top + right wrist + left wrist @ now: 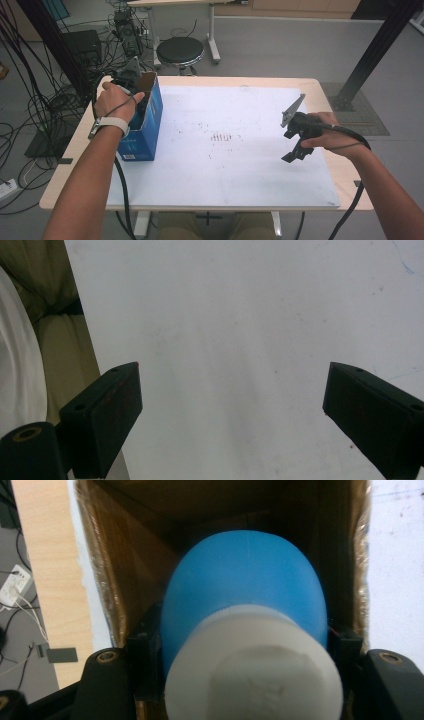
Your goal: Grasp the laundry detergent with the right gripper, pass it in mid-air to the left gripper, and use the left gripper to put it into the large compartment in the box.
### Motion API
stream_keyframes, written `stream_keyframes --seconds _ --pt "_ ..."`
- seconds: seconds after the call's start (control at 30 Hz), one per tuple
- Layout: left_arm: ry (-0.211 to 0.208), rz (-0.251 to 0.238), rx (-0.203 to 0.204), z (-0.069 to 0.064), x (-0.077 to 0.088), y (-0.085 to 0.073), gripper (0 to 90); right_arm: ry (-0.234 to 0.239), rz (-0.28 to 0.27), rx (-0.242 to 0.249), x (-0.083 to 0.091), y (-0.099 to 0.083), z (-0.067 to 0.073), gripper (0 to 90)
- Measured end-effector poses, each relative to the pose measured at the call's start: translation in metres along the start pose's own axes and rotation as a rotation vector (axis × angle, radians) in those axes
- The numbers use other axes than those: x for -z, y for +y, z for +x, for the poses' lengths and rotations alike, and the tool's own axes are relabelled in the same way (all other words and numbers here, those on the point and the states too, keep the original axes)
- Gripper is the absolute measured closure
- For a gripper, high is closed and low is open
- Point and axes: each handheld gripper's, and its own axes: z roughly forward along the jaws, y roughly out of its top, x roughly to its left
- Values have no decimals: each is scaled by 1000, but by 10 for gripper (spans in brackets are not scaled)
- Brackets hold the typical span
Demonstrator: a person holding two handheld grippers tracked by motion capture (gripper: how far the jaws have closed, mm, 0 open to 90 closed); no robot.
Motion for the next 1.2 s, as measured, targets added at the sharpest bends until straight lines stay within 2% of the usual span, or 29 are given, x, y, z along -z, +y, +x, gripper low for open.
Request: stream_keyframes --seconds 0.27,0.5,1.2 --pt "2 4 -3 2 -9 -3 370 0 2 -5 0 -2 0 89" --pt "-2 6 -16 3 -9 -2 370 3 -1 -3 -2 -1 1 88" --pt "-19 28 -9 6 -11 3 364 1 4 -10 -4 -2 0 88"
